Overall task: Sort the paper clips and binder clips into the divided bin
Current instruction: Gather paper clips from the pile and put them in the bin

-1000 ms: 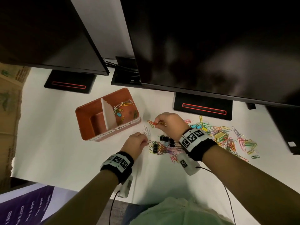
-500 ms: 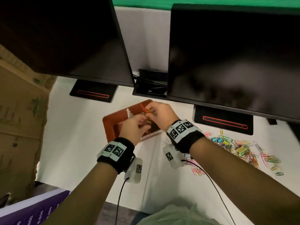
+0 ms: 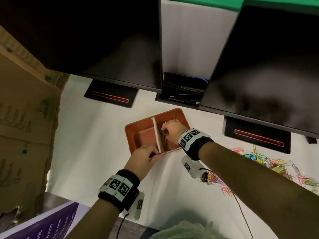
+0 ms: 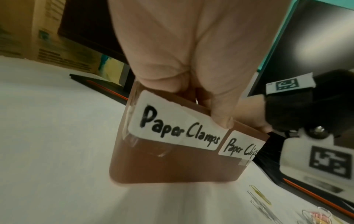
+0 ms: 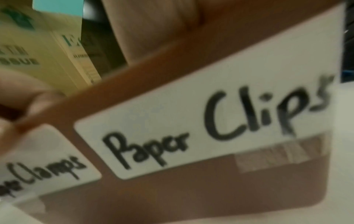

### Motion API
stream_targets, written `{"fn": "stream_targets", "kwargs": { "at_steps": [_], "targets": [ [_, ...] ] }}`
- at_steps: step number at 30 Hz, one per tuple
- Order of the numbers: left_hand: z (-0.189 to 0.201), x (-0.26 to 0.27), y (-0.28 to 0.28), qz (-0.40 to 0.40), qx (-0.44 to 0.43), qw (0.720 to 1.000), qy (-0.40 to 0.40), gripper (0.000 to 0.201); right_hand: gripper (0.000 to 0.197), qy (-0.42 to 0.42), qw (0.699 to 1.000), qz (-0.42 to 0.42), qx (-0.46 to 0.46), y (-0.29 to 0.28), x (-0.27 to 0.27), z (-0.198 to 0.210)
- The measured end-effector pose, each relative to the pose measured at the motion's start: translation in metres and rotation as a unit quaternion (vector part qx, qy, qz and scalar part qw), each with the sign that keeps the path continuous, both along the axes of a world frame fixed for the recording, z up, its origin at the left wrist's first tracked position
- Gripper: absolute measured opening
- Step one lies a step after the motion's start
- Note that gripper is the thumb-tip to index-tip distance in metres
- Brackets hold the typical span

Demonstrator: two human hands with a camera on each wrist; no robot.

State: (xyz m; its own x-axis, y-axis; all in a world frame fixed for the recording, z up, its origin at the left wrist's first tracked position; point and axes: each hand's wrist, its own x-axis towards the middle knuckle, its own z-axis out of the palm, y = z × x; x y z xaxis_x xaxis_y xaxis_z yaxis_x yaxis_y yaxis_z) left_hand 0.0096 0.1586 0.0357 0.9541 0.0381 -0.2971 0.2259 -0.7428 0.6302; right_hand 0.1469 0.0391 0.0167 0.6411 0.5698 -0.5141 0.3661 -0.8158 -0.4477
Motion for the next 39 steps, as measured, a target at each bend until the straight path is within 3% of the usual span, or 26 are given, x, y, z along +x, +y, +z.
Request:
{"fn": "stream_targets", "kwargs": {
  "at_steps": [8,11,18,21,32,39],
  "targets": [
    [-0.004,0.001,0.006,-0.009,-0.034,0.999,-0.013,0.008,0.032,-0.004,0.995,0.031,-0.095,0.013,0.012,-0.007],
    [-0.006,0.001,0.005,-0.005,-0.039,0.999,-0.019,0.009,0.023,0.007,0.991,0.04,-0.131,0.014,0.014,-0.004],
    [-0.006,0.0,0.004,-0.003,-0.03,0.999,-0.023,0.009,0.016,0.031,0.993,0.027,-0.108,0.013,0.012,-0.002],
    [-0.004,0.0,0.003,-0.004,-0.027,0.999,-0.023,0.009,0.003,0.036,0.996,0.03,-0.074,0.01,0.009,-0.002],
    [0.0,0.0,0.003,-0.005,-0.029,0.999,-0.022,0.009,0.04,-0.019,0.998,0.008,-0.056,0.011,0.004,-0.007],
    [0.001,0.0,0.003,-0.007,-0.027,0.999,-0.029,0.01,0.023,0.002,0.996,0.023,-0.09,0.017,0.007,-0.008]
  ]
}}
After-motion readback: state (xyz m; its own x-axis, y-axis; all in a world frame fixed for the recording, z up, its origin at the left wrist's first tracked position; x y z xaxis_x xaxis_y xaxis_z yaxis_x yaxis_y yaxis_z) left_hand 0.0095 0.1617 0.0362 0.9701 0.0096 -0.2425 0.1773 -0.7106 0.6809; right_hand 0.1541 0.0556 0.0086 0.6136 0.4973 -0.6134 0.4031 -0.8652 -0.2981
